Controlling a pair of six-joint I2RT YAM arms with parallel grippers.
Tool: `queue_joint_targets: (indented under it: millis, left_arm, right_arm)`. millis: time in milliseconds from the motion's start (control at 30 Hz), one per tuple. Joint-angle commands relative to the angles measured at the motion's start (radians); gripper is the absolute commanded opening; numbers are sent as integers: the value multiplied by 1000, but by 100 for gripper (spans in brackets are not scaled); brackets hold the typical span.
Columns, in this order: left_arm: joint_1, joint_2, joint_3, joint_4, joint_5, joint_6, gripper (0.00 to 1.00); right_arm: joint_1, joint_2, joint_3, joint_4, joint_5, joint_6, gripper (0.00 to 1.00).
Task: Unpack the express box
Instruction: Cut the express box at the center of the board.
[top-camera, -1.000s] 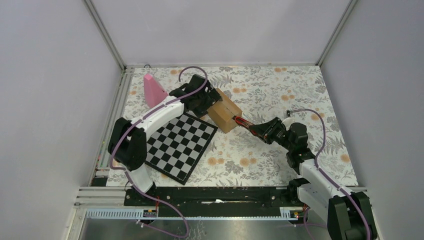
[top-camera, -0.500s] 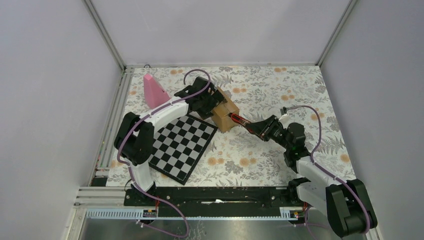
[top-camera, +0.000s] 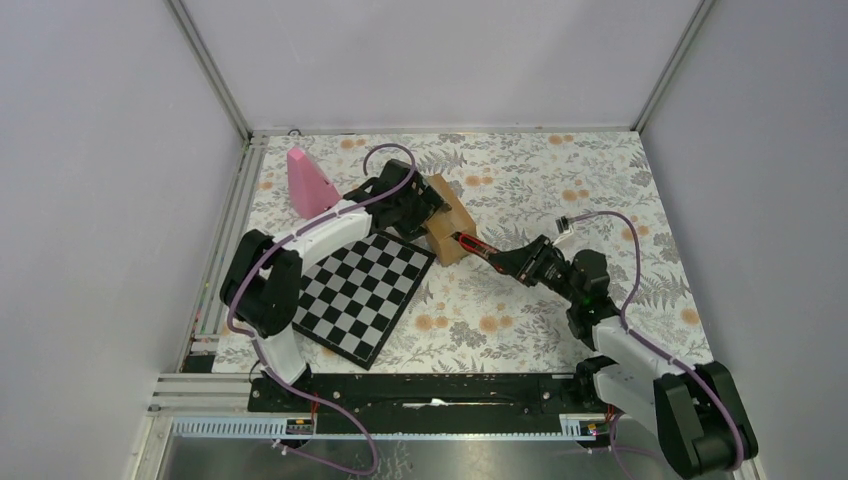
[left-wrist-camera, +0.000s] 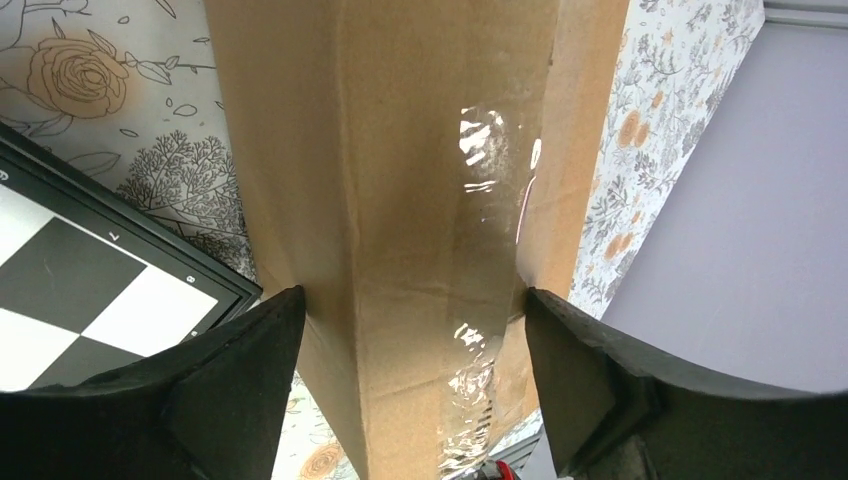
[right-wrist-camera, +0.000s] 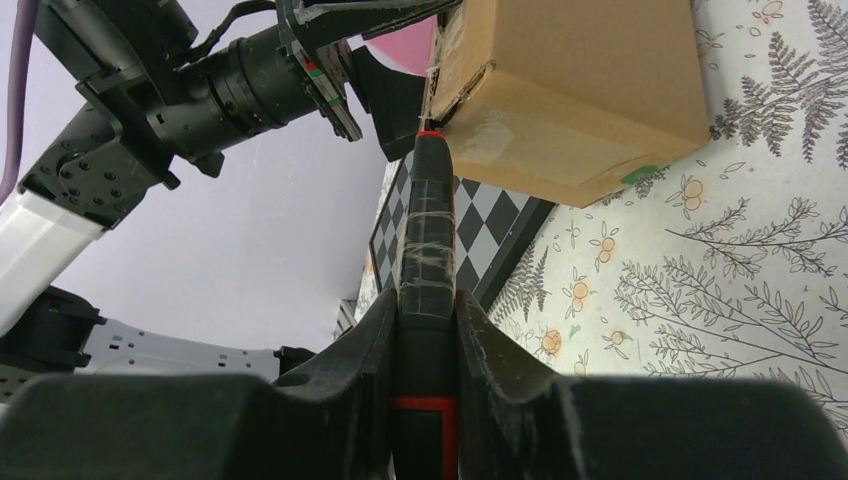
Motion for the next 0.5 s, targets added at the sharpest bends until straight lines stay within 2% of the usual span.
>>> queue_joint_targets:
  millis: [0, 100, 333, 467]
  left_arm:
    - [-6, -80, -18, -30, -23, 46, 74]
    - [-9, -96, -37, -36, -15, 60, 71]
    - [-17, -136, -45, -61, -27, 115, 71]
    - [-17, -116, -9, -158, -79, 160, 71]
  right_arm:
    - [16, -150, 92, -95, -19, -126, 0]
    - [16, -222, 97, -166, -7, -158, 0]
    - [17, -206, 105, -217, -26, -144, 0]
    - [16, -274, 168, -453, -52, -226, 0]
